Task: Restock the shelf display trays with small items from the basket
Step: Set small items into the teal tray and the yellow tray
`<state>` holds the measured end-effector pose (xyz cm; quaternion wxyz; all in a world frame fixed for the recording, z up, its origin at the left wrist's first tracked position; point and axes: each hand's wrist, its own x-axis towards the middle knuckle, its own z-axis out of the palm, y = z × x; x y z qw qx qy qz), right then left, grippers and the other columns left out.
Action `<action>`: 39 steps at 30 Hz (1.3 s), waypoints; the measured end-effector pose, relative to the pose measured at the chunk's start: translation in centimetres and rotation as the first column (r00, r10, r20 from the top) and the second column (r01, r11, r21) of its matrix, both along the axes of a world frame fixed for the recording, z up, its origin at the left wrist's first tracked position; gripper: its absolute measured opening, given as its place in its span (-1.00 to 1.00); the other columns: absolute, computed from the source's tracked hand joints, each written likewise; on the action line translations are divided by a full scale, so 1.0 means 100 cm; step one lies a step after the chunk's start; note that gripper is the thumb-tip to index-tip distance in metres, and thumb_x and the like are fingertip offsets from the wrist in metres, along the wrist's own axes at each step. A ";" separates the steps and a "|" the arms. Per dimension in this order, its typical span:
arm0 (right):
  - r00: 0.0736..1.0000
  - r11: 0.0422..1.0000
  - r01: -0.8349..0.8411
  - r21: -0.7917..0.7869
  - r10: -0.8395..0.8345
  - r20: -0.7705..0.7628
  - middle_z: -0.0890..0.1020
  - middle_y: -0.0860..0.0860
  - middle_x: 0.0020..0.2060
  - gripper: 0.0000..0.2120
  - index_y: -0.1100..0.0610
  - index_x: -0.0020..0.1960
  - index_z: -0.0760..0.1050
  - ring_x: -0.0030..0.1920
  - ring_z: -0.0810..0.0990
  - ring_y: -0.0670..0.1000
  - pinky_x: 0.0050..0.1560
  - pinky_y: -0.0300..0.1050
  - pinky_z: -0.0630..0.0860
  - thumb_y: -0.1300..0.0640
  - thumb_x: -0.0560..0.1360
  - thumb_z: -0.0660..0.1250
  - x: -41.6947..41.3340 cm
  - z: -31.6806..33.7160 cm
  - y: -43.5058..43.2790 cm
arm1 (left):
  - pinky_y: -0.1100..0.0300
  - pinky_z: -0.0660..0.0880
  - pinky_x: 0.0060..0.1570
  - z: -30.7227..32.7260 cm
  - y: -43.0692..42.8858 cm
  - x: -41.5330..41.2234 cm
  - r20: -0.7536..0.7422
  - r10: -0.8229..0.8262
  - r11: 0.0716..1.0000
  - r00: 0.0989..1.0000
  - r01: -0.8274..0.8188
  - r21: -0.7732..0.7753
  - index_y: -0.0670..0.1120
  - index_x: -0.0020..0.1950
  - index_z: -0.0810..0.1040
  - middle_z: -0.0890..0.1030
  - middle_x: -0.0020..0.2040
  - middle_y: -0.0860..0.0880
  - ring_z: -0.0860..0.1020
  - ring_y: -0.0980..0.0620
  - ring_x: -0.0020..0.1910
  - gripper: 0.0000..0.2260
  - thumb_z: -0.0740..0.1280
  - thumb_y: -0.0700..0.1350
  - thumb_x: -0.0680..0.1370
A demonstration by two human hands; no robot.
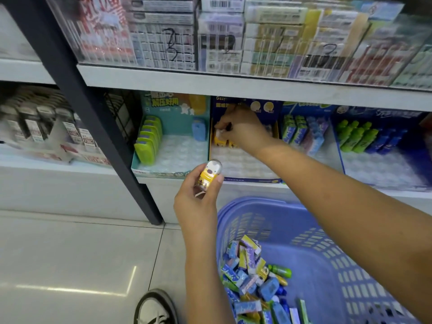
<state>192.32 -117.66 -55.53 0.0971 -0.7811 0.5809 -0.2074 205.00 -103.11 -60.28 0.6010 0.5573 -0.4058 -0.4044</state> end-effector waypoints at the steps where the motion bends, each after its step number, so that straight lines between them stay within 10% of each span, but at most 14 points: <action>1: 1.000 0.999 0.010 -0.031 -0.010 -0.005 0.56 0.17 0.07 -0.79 0.20 0.08 0.63 0.15 0.46 0.14 0.01 -0.20 0.36 0.21 0.45 0.39 -0.001 -0.003 0.001 | 0.51 0.41 -0.24 0.000 -0.001 -0.002 0.008 -0.002 1.000 1.000 0.002 -0.002 0.15 0.05 0.58 0.64 -0.17 0.21 0.55 0.28 -0.23 -0.77 0.47 -0.09 0.45; 6: 1.000 1.000 -0.005 -0.003 0.005 0.002 0.46 0.07 0.08 -0.74 0.15 0.17 0.60 0.19 0.40 0.07 0.15 -0.16 0.37 0.12 0.50 0.36 -0.003 0.006 0.009 | 0.52 0.41 -0.24 0.004 -0.005 -0.015 0.057 0.011 1.000 0.998 -0.010 -0.016 0.15 0.08 0.56 0.62 -0.14 0.20 0.55 0.30 -0.20 -0.75 0.47 -0.07 0.45; 11: 0.839 0.955 -0.085 0.283 -0.084 0.537 0.60 -0.07 -0.19 -0.78 0.06 0.08 0.57 -0.26 0.58 -0.10 -0.24 -0.27 0.49 0.01 0.46 0.39 -0.008 0.026 0.066 | 0.43 0.45 -0.22 0.005 -0.011 -0.025 0.141 0.082 0.995 0.987 -0.073 -0.069 0.08 0.17 0.58 0.64 -0.11 0.10 0.55 0.17 -0.22 -0.71 0.45 -0.04 0.46; 17: 0.768 0.949 -0.059 0.309 -0.155 0.622 0.64 0.04 -0.25 -0.85 0.08 -0.11 0.55 -0.27 0.62 -0.03 -0.16 -0.18 0.61 0.24 0.39 0.48 -0.022 0.029 0.078 | 0.34 0.45 0.09 0.013 -0.014 -0.038 0.248 0.029 0.992 0.968 0.002 -0.124 -0.01 0.38 0.43 0.57 0.21 0.03 0.55 0.12 0.09 -0.55 0.41 -0.10 0.50; 20: 0.888 0.986 0.134 0.099 -0.164 0.430 0.63 0.00 -0.15 -0.86 0.11 -0.05 0.57 -0.17 0.57 -0.06 -0.10 -0.28 0.52 0.17 0.41 0.46 -0.026 0.026 0.057 | 0.38 0.19 0.28 0.010 -0.014 -0.041 0.534 -0.096 0.989 0.840 0.143 -0.046 -0.08 0.47 0.29 0.39 0.41 -0.03 0.32 0.05 0.39 -0.49 0.34 -0.10 0.54; 25: 0.996 1.000 0.005 0.012 -0.006 0.089 0.63 0.09 0.05 -0.80 0.16 0.13 0.54 0.05 0.58 0.05 0.07 -0.10 0.50 0.16 0.51 0.33 -0.009 0.013 0.033 | 0.28 0.10 0.36 0.000 -0.008 -0.043 0.748 -0.352 0.928 0.563 0.316 0.199 -0.12 0.44 0.34 0.36 0.43 -0.03 0.17 0.03 0.46 -0.55 0.28 -0.06 0.57; 39: 0.994 0.997 -0.050 0.062 0.055 -0.089 0.50 0.13 0.06 -0.83 0.24 0.00 0.58 0.05 0.51 0.16 0.08 0.03 0.48 0.18 0.47 0.31 0.003 0.000 0.017 | 0.30 0.14 0.33 -0.004 -0.014 -0.039 0.752 -0.352 0.926 0.557 0.326 0.192 -0.12 0.43 0.37 0.39 0.41 -0.04 0.23 0.02 0.43 -0.57 0.28 -0.04 0.58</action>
